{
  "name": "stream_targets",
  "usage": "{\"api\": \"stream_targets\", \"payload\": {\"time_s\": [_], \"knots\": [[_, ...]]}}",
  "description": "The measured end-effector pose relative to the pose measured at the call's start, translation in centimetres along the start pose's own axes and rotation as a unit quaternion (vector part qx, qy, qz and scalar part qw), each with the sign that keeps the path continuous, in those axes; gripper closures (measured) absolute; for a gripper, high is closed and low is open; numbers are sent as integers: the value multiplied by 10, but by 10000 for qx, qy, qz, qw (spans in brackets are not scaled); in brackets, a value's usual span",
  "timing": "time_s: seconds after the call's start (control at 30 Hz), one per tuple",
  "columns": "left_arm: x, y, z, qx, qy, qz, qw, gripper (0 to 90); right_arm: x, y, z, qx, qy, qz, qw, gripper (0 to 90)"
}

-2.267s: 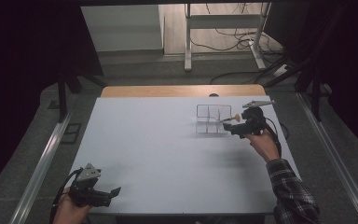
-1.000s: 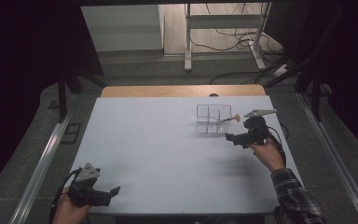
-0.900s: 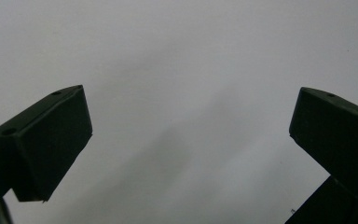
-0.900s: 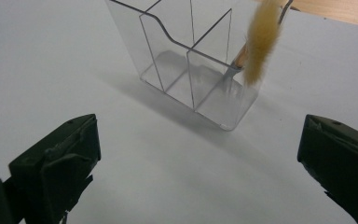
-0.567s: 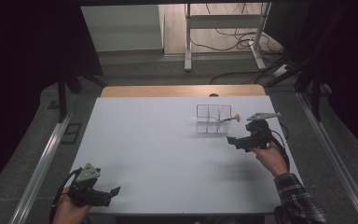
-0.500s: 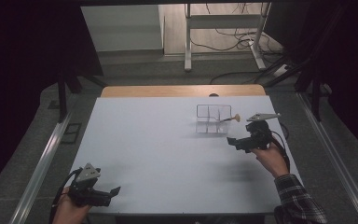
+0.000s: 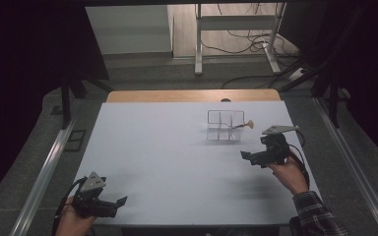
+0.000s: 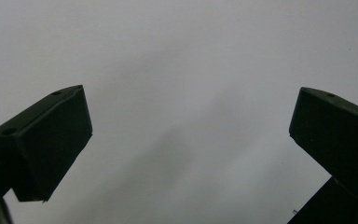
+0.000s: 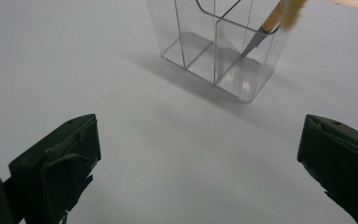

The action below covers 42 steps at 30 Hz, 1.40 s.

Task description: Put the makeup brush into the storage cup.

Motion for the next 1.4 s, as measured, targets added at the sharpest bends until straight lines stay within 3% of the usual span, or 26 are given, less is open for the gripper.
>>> {"api": "stream_targets", "payload": {"time_s": [1.4], "knots": [[0,1,-1,47,-3,26,10000,0,-27,26,-34,85,239,-137,9996,0]]}}
Point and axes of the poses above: each handheld gripper's, and its own axes: y roughly backward along the jaws, x roughly out of its top, z roughly to its right, the point moved 3 cm from there along -y, roughly forward along the jaws, and after that the axes turned 13 degrees about y, right-handed, at the moved point
